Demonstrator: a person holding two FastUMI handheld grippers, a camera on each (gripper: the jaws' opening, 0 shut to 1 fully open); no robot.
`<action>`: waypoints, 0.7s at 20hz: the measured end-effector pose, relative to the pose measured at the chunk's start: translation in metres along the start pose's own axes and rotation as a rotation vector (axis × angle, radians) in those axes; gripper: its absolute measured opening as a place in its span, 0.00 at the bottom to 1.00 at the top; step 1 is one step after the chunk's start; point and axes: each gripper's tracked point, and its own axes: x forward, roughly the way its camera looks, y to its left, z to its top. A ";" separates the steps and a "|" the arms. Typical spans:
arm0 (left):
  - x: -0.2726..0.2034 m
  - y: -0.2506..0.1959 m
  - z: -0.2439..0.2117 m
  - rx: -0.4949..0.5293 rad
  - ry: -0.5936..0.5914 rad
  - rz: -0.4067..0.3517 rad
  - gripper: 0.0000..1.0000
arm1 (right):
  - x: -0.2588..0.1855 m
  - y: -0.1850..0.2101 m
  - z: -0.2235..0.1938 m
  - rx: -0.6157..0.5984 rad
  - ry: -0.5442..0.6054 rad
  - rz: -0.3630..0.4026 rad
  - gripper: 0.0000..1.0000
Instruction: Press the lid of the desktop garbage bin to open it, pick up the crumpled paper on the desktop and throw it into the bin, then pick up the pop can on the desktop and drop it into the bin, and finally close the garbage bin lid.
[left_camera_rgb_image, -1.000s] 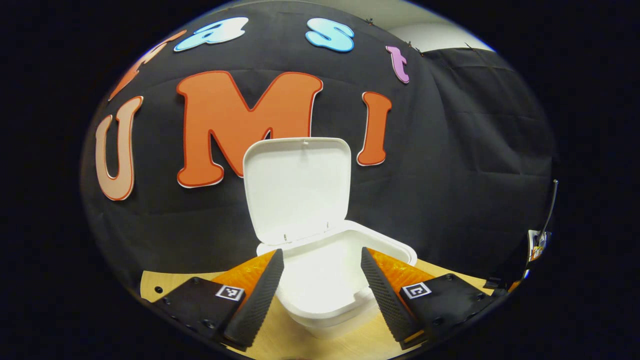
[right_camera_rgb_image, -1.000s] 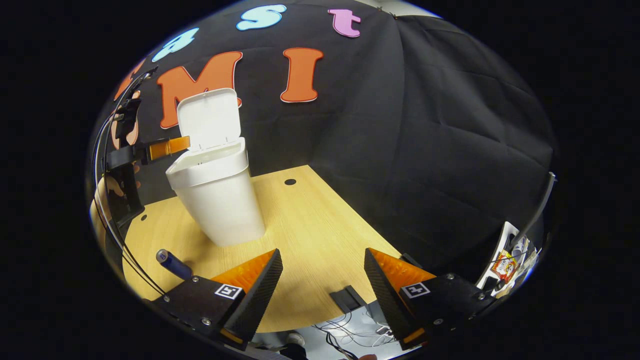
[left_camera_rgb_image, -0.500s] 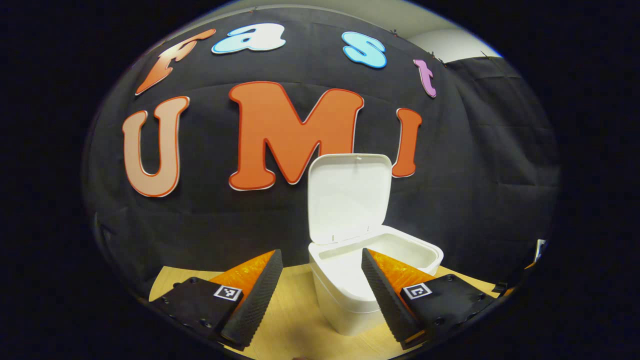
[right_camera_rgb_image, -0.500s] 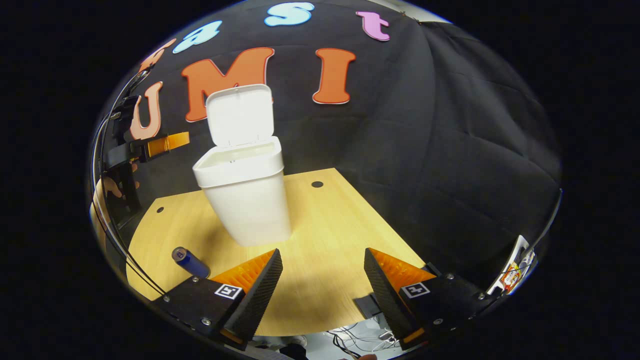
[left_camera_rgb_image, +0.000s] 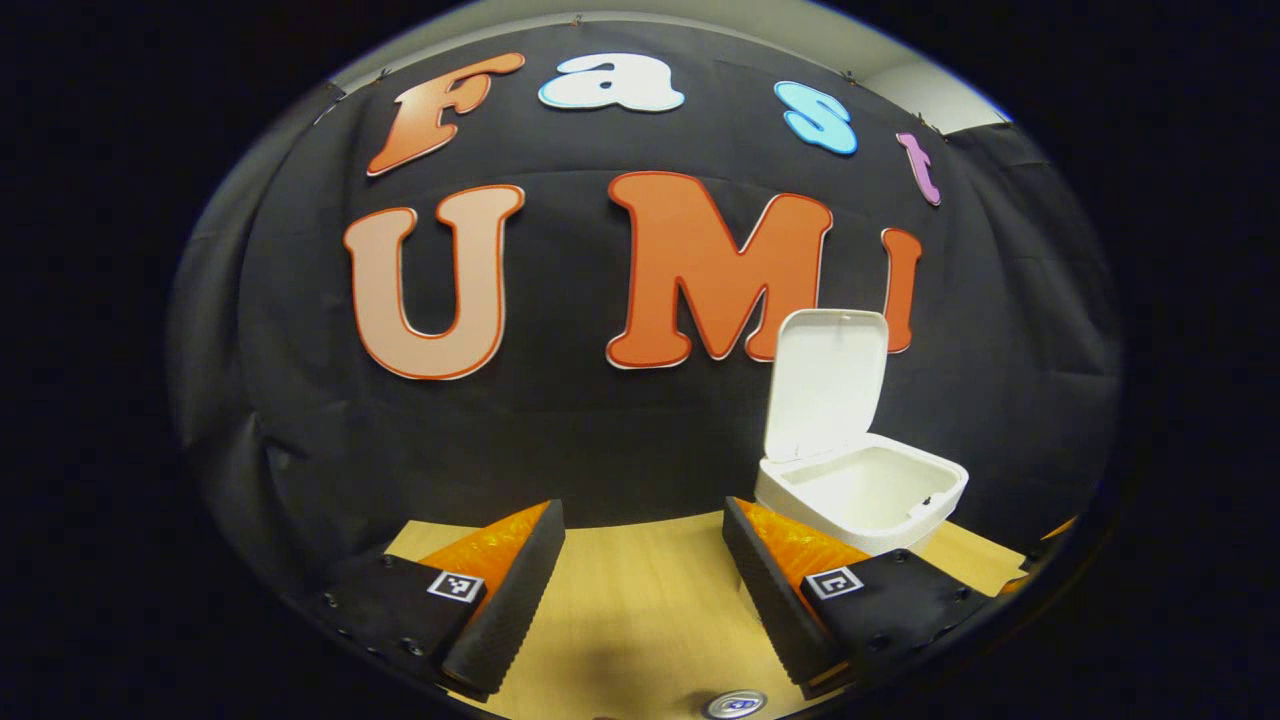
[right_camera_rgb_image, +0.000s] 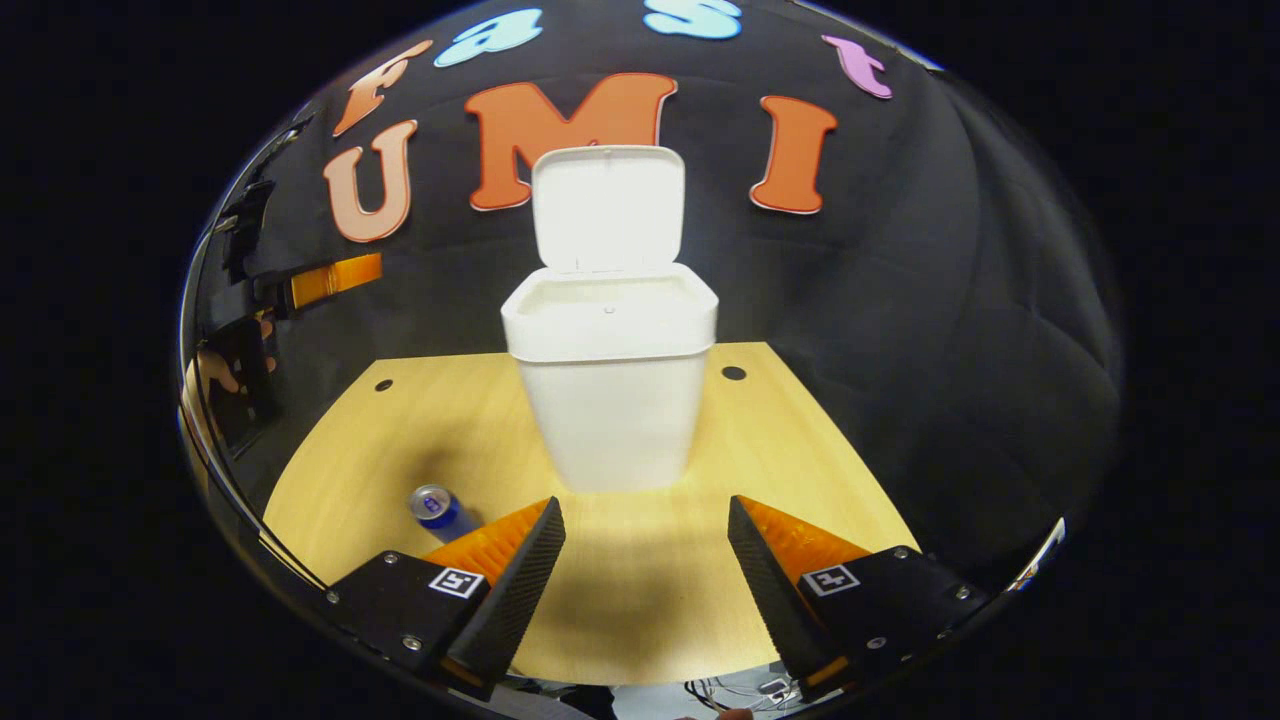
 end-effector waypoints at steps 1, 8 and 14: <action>-0.003 0.013 -0.001 0.004 0.000 0.021 1.00 | 0.004 0.014 0.000 -0.008 0.008 0.025 1.00; -0.026 0.097 -0.016 0.001 0.020 0.126 1.00 | 0.030 0.116 0.005 -0.105 0.054 0.176 0.99; -0.038 0.154 -0.028 0.003 0.026 0.182 1.00 | 0.057 0.184 -0.004 -0.162 0.113 0.250 1.00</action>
